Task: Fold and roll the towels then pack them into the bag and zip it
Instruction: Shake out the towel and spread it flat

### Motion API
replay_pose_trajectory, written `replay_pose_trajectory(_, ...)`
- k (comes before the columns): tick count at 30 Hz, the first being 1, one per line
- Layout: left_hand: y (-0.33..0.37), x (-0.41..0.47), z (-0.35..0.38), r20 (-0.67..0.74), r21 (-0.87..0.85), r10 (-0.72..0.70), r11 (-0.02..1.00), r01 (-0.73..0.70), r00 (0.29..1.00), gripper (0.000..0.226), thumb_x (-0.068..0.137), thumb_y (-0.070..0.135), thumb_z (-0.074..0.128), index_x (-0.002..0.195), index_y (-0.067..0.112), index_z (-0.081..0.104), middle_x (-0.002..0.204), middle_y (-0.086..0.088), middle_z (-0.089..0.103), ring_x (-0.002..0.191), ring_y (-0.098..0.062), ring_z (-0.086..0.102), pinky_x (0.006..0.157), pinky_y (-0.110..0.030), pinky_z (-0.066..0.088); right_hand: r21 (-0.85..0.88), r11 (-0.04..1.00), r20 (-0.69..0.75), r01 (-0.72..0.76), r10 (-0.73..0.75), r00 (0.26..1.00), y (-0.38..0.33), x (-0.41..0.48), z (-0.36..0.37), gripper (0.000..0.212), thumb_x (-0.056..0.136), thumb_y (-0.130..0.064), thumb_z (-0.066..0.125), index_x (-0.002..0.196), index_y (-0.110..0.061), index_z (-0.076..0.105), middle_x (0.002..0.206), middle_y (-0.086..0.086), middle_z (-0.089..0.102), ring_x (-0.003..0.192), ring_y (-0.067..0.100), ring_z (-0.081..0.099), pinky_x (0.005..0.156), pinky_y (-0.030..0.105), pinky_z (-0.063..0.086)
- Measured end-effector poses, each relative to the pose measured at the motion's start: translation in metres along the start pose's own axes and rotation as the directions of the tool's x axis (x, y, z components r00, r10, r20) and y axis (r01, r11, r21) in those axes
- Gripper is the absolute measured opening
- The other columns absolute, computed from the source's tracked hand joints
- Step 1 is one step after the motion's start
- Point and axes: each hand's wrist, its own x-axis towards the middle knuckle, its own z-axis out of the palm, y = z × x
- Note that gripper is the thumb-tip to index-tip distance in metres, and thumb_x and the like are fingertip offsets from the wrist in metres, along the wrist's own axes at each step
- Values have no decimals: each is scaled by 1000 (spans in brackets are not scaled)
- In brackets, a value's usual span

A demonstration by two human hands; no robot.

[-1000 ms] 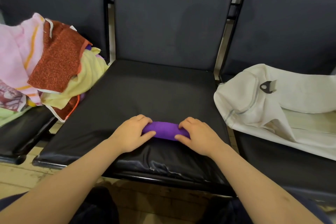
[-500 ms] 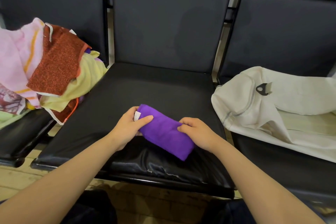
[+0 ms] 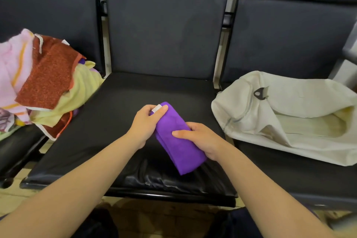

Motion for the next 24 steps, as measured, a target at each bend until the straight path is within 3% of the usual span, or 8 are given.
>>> replay_pose_trajectory(7, 63, 29, 77, 16, 38, 101, 994, -102, 995, 42, 92, 50, 52, 105, 11, 57, 100, -1, 59, 90, -13, 57, 77, -30, 49, 209, 976, -262, 67, -10, 965, -16, -18, -53, 28, 84, -40, 70, 103, -22, 61, 103, 5, 68, 98, 25, 65, 86, 38, 53)
replay_pose_trajectory(11, 100, 32, 128, -7, 81, 169, 983, -167, 986, 40, 95, 51, 43, 101, 12, 51, 88, 4, 54, 77, -7, 52, 70, -28, 42, 321, 921, -393, 222, -84, 916, -24, -45, -101, 19, 86, -33, 68, 100, -20, 62, 91, 3, 69, 85, 20, 67, 68, 30, 54)
replay_pose_trajectory(13, 115, 30, 151, -33, 103, 277, 957, -273, 960, 34, 96, 44, 44, 101, 11, 49, 87, 2, 54, 74, -10, 52, 66, -29, 43, 324, 888, -503, 326, -130, 854, -24, -58, -130, 23, 88, -35, 66, 105, -21, 61, 99, 4, 69, 91, 22, 68, 70, 31, 55)
replay_pose_trajectory(16, 131, 31, 185, -1, 271, 479, 845, -461, 878, 24, 95, 36, 50, 94, 12, 49, 95, -3, 53, 80, -18, 54, 75, -37, 46, 347, 761, -737, 548, -141, 662, -16, -68, -173, 13, 90, -27, 65, 101, -21, 63, 97, 0, 71, 91, 20, 69, 74, 36, 57)
replay_pose_trajectory(18, 140, 32, 207, 108, 430, 563, 717, -549, 819, 17, 90, 31, 53, 91, 14, 49, 98, -1, 51, 85, -20, 54, 78, -38, 44, 324, 681, -845, 657, -103, 525, -5, -68, -195, 12, 90, -20, 65, 101, -24, 61, 97, -3, 70, 89, 17, 68, 74, 35, 56)
replay_pose_trajectory(21, 151, 30, 236, 476, 593, 633, 282, -754, 611, 15, 86, 26, 54, 95, 16, 60, 114, -4, 51, 102, -24, 51, 86, -39, 43, 269, 692, -913, 670, -38, 405, 16, -62, -213, 20, 88, -17, 67, 101, -29, 57, 102, -4, 69, 95, 18, 68, 79, 36, 57)
replay_pose_trajectory(23, 152, 28, 251, 752, 531, 465, -7, -847, 468, 22, 89, 28, 51, 102, 20, 67, 130, -4, 48, 120, -25, 44, 95, -38, 38, 240, 746, -928, 621, -12, 373, 35, -54, -221, 25, 84, -19, 71, 101, -30, 56, 105, 0, 69, 98, 23, 67, 82, 42, 57)
replay_pose_trajectory(24, 151, 28, 259, 830, 509, 327, -112, -854, 452, 26, 91, 28, 49, 107, 21, 68, 137, -4, 43, 127, -26, 37, 100, -40, 35, 234, 778, -929, 583, 2, 370, 43, -51, -223, 26, 81, -21, 72, 100, -29, 56, 105, 2, 69, 99, 26, 67, 84, 46, 56)
